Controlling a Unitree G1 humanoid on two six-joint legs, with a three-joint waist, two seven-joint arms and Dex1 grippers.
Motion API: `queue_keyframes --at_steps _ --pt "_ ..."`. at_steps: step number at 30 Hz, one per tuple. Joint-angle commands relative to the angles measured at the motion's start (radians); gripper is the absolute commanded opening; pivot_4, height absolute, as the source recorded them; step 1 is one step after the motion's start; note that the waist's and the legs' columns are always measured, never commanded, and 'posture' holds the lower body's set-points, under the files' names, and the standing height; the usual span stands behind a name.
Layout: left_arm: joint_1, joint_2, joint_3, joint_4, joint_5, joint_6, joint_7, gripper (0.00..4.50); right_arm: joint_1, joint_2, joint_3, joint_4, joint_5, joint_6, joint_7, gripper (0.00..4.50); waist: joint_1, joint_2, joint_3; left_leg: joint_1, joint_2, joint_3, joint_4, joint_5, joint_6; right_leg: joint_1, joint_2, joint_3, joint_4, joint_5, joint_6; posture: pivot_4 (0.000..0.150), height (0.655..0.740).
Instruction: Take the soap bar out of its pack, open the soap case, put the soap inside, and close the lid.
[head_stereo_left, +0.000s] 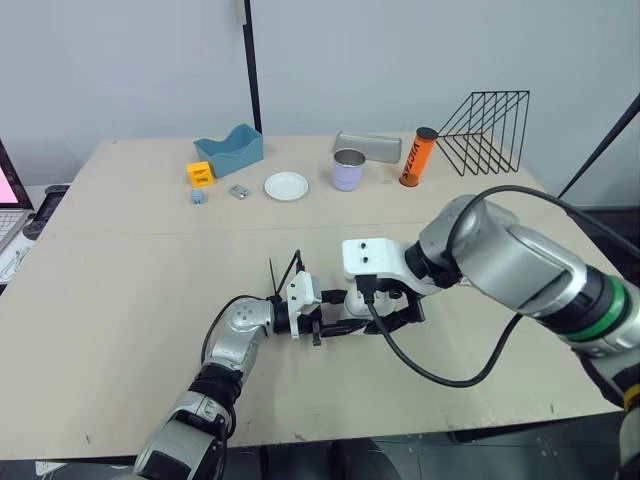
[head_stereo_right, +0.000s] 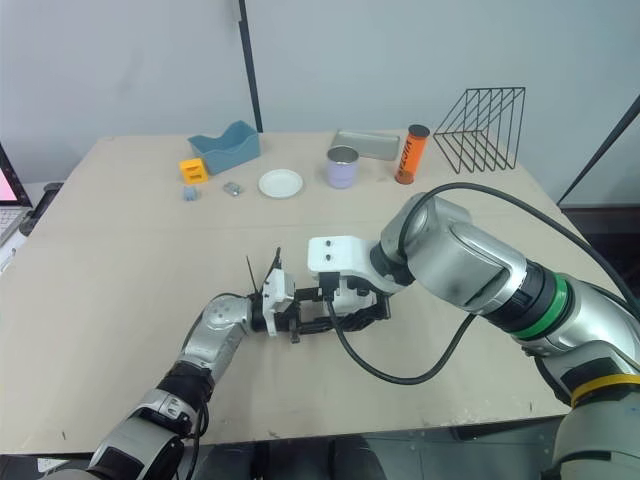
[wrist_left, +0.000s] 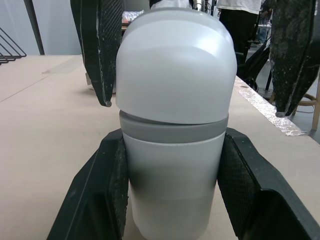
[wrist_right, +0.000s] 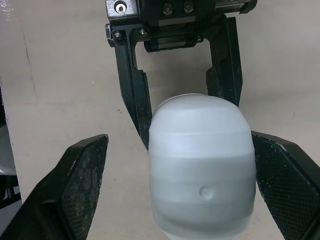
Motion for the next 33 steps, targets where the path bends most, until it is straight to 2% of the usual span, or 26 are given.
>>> queue_keyframes --at_steps 1,14,33 --pt "-0.016 -0.001 0.013 -0.009 -0.015 0.005 -0.004 1.93 -0.019 -0.018 -0.045 -0.001 -0.012 -0.007 0.003 4.48 0.0 0.0 0.0 0.0 0.0 0.0 0.0 0.0 0.0 0.0 0.0 0.0 0.0 0.0 0.0 0.15 0.7393" --pt "-0.013 0.002 0.013 -0.014 -0.022 0.002 -0.018 1.93 -0.015 -0.042 -0.098 0.045 -0.022 -0.062 0.002 4.48 0.0 0.0 0.0 0.0 0.0 0.0 0.0 0.0 0.0 0.0 0.0 0.0 0.0 0.0 0.001 0.15 0.7393" --pt "-0.009 0.002 0.011 -0.017 -0.022 0.008 -0.021 1.93 0.006 -0.178 -0.211 -0.047 -0.01 -0.13 0.098 4.48 0.0 0.0 0.0 0.0 0.0 0.0 0.0 0.0 0.0 0.0 0.0 0.0 0.0 -0.001 -0.002 0.15 0.7393"
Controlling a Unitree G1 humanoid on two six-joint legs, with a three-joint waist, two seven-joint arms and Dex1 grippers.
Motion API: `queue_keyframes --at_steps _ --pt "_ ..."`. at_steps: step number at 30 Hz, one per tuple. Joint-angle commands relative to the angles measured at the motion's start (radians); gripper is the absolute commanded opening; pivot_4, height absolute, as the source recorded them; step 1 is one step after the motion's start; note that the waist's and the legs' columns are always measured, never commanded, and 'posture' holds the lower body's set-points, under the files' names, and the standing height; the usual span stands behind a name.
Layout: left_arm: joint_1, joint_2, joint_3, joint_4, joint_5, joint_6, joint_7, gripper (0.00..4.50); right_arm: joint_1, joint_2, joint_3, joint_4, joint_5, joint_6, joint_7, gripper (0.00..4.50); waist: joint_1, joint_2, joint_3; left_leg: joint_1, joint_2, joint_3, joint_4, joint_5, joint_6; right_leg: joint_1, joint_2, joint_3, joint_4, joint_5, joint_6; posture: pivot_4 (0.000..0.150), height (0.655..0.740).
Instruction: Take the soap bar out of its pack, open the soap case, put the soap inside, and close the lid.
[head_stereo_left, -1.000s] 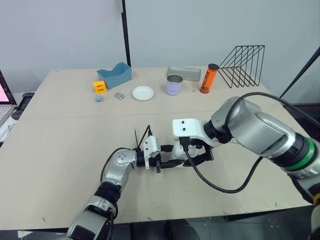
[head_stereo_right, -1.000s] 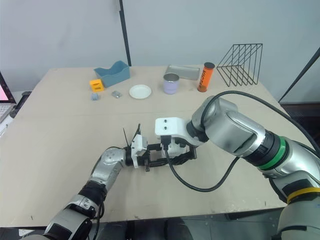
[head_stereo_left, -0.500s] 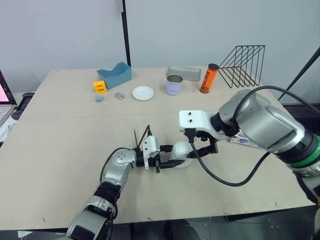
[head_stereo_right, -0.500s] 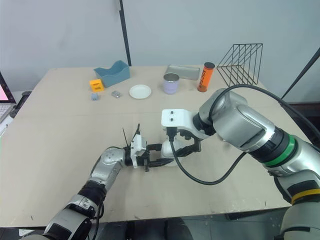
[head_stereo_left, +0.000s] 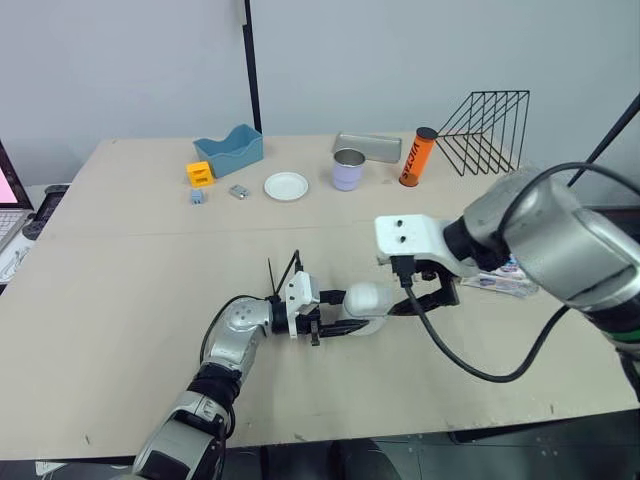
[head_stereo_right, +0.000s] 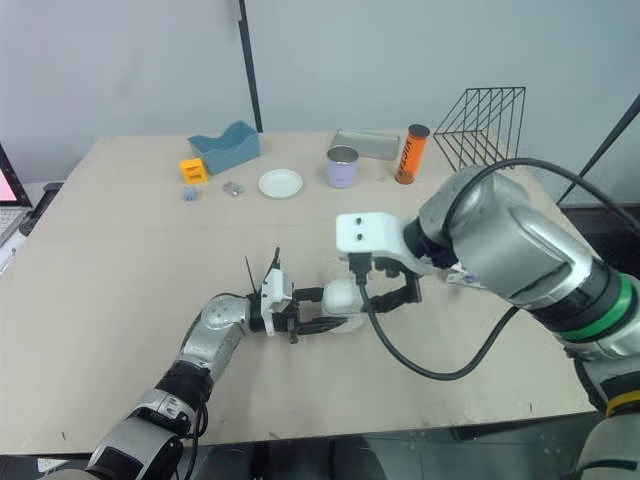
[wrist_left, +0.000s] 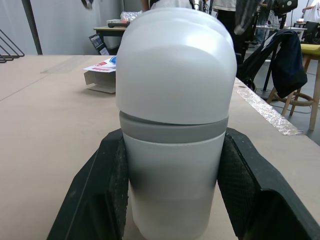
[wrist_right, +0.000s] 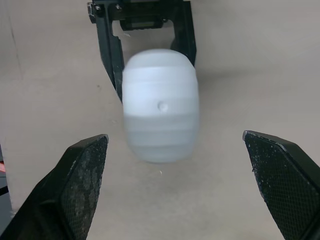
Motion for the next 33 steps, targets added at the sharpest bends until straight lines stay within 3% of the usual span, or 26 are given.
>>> queue_keyframes --at_steps 1,3,4,9,10,17,33 --pt "-0.008 -0.004 0.008 -0.018 -0.012 0.005 -0.001 1.93 -0.017 -0.038 -0.071 -0.017 -0.001 -0.021 0.027 4.48 0.0 0.0 0.0 0.0 0.0 0.0 0.0 0.0 0.0 0.0 0.0 0.0 0.0 0.0 0.0 0.15 0.7393" --pt "-0.009 -0.003 0.008 -0.017 -0.012 0.006 -0.003 1.93 -0.029 -0.051 -0.091 -0.005 -0.002 -0.022 0.037 4.48 0.0 0.0 0.0 0.0 0.0 0.0 0.0 0.0 0.0 0.0 0.0 0.0 0.0 0.0 0.0 0.15 0.7393" --pt "-0.008 -0.003 0.008 -0.018 -0.012 0.007 -0.003 1.93 -0.033 -0.051 -0.103 -0.003 0.003 -0.016 0.039 4.24 0.0 0.0 0.0 0.0 0.0 0.0 0.0 0.0 0.0 0.0 0.0 0.0 0.0 0.0 0.0 0.15 0.7393" --pt "-0.009 -0.004 0.007 -0.017 -0.012 0.011 -0.005 1.93 -0.049 -0.01 -0.15 -0.017 0.042 0.024 0.035 2.53 0.0 0.0 0.0 0.0 0.0 0.0 0.0 0.0 0.0 0.0 0.0 0.0 0.0 0.0 0.0 0.15 0.7393" --pt "-0.009 -0.004 0.006 -0.017 -0.012 0.011 -0.005 1.93 -0.052 0.002 -0.156 -0.022 0.052 0.036 0.031 1.94 0.0 0.0 0.0 0.0 0.0 0.0 0.0 0.0 0.0 0.0 0.0 0.0 0.0 0.0 0.0 0.15 0.7393" --pt "-0.005 -0.001 0.005 -0.024 -0.012 0.02 -0.007 1.93 -0.039 0.056 -0.149 -0.045 0.092 0.079 0.006 0.03 0.0 0.0 0.0 0.0 0.0 0.0 0.0 0.0 0.0 0.0 0.0 0.0 0.0 0.0 0.0 0.15 0.7393" --pt "0.008 0.004 0.005 -0.041 -0.013 0.024 0.003 1.93 0.016 0.074 -0.077 -0.015 0.068 0.065 -0.04 0.03 0.0 0.0 0.0 0.0 0.0 0.0 0.0 0.0 0.0 0.0 0.0 0.0 0.0 0.001 0.001 0.15 0.7393"
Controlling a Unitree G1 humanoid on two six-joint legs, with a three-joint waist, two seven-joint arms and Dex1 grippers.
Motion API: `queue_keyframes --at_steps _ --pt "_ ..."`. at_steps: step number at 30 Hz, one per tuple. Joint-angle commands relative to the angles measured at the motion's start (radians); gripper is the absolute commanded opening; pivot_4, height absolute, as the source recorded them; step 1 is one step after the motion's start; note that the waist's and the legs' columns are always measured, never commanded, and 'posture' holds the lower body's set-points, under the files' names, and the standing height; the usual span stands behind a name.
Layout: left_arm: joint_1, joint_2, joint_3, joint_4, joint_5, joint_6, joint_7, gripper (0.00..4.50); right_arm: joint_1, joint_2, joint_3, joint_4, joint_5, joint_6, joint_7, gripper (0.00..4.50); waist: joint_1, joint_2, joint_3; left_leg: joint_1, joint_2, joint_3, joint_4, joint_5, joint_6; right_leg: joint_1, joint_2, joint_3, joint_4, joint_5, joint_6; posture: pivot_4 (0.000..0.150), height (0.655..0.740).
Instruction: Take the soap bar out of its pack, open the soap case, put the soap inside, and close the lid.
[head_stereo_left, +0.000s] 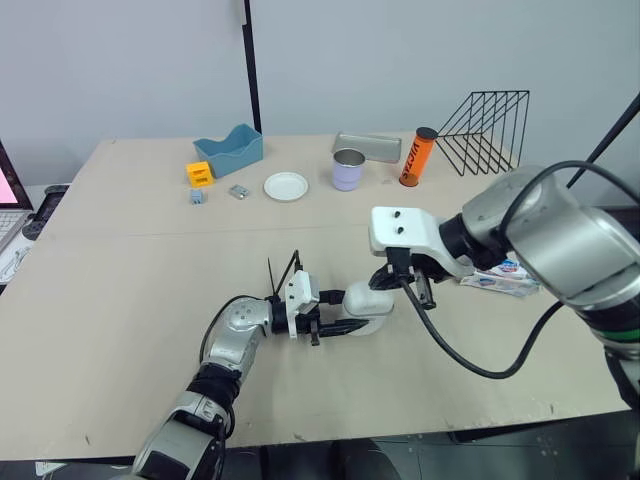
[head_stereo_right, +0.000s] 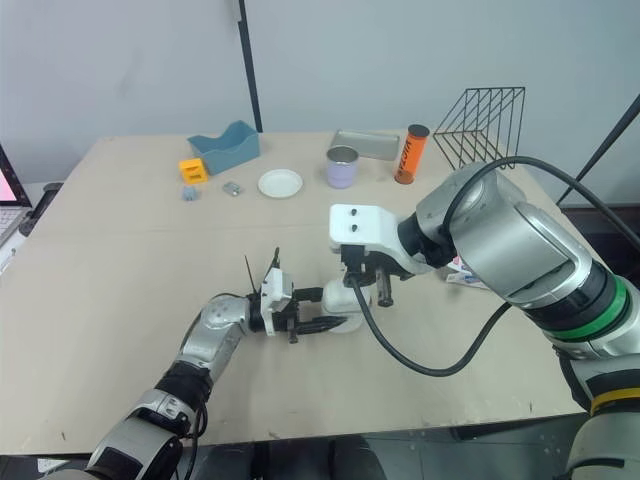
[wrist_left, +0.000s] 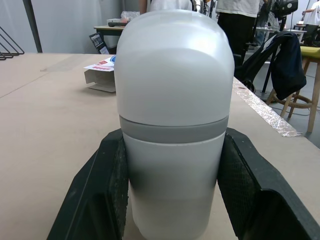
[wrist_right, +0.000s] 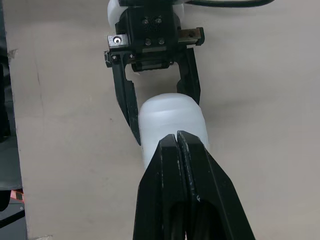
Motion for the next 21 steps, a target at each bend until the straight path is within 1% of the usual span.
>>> queue_keyframes --at_steps 1,21 --pt "0.004 0.001 0.004 -0.03 -0.007 0.004 0.001 1.93 -0.008 0.001 -0.011 -0.003 -0.006 -0.006 -0.005 0.03 0.0 0.0 0.0 0.0 0.0 0.0 0.0 0.0 0.0 0.0 0.0 0.0 0.0 0.0 0.0 0.15 0.7393" --pt "0.003 0.006 0.006 -0.03 -0.008 0.0 -0.001 1.93 0.044 -0.013 0.015 -0.027 -0.022 -0.025 -0.01 0.03 0.0 0.0 0.0 0.0 0.0 0.0 0.0 0.0 0.0 0.0 0.0 0.0 0.0 0.001 0.001 0.15 0.7393"
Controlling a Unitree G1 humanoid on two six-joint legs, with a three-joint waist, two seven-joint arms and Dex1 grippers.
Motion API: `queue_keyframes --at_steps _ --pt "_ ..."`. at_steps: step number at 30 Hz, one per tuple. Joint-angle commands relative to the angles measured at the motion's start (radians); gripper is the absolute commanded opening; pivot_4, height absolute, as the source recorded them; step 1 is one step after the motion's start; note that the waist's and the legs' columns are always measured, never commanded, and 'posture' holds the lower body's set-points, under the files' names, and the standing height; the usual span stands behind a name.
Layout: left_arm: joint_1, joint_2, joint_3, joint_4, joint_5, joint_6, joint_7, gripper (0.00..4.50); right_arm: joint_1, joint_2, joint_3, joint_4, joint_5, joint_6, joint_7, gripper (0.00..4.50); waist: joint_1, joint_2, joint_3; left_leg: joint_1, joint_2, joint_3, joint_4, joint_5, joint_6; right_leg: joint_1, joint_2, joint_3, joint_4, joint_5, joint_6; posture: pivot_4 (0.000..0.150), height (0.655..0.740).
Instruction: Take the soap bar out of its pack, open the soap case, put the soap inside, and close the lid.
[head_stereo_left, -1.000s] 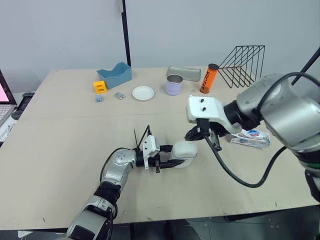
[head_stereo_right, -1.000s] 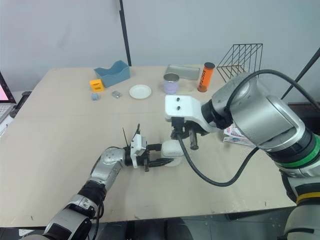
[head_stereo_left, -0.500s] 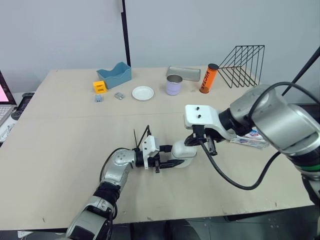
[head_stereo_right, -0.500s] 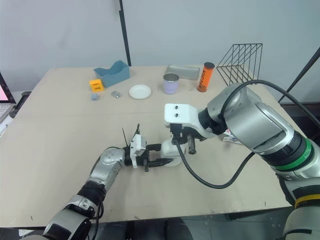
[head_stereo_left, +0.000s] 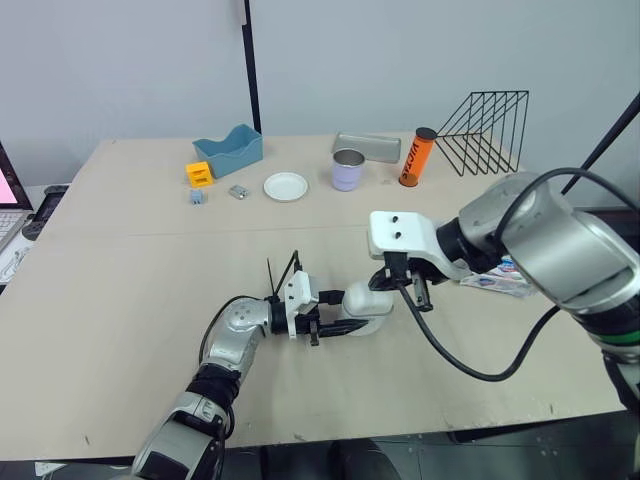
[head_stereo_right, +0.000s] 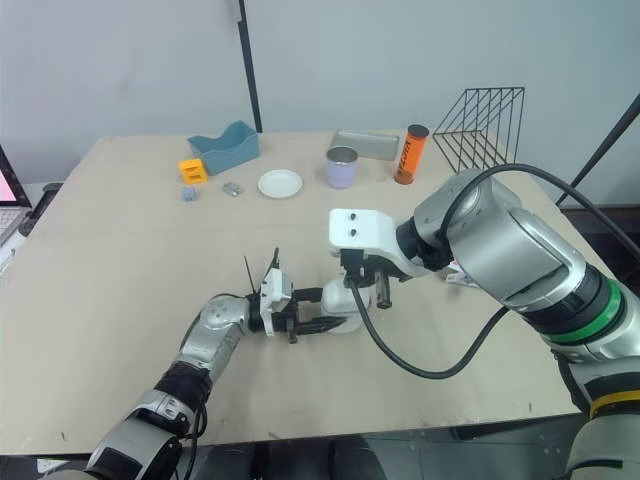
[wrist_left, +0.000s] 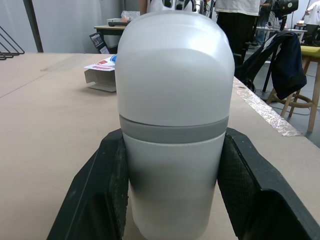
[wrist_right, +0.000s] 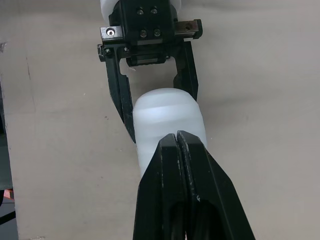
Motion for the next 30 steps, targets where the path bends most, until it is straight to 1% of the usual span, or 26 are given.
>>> queue_keyframes --at_steps 1,10,17,22,24,30 --pt "0.002 0.004 0.007 -0.029 -0.008 0.0 -0.001 1.93 0.026 -0.012 0.012 -0.028 -0.002 0.003 0.006 0.03 0.0 0.0 0.0 0.0 0.0 0.0 0.0 0.0 0.0 0.0 0.0 0.0 0.0 0.0 0.0 0.15 0.7393" --pt "0.002 0.006 0.004 -0.03 -0.007 0.001 -0.004 1.93 0.062 -0.028 0.016 -0.052 -0.011 0.001 0.006 0.03 0.0 0.0 0.0 0.001 0.001 0.0 0.0 0.0 0.0 0.001 0.0 0.0 0.0 0.0 0.0 0.15 0.7393" --pt "0.003 0.007 0.001 -0.035 -0.007 0.003 -0.005 1.93 0.073 -0.016 0.02 -0.032 -0.023 0.011 -0.013 0.03 0.0 -0.001 -0.001 0.001 0.001 0.0 0.0 0.0 0.0 0.001 0.001 0.0 0.0 -0.001 -0.002 0.15 0.7393" --pt "0.004 0.008 0.002 -0.036 -0.007 0.006 -0.004 1.93 0.023 0.013 -0.054 -0.031 0.054 0.07 0.014 0.03 0.0 -0.001 -0.001 0.001 0.001 0.0 0.0 0.0 0.0 0.001 0.001 0.0 0.0 0.0 -0.002 0.15 0.7393" --pt "0.004 0.008 0.002 -0.037 -0.008 0.008 -0.004 1.93 -0.006 0.033 -0.098 -0.028 0.108 0.119 0.026 0.03 0.0 -0.001 -0.001 0.001 0.001 0.0 0.0 0.0 0.0 0.001 0.001 0.0 0.0 0.0 -0.003 0.15 0.7393" --pt "0.006 0.007 0.003 -0.04 -0.01 0.013 -0.003 1.93 -0.052 0.051 -0.128 0.005 0.157 0.166 0.008 0.03 0.0 -0.001 -0.001 0.0 0.001 0.0 0.0 0.0 0.0 0.0 0.0 0.0 0.0 0.0 0.0 0.15 0.7393"
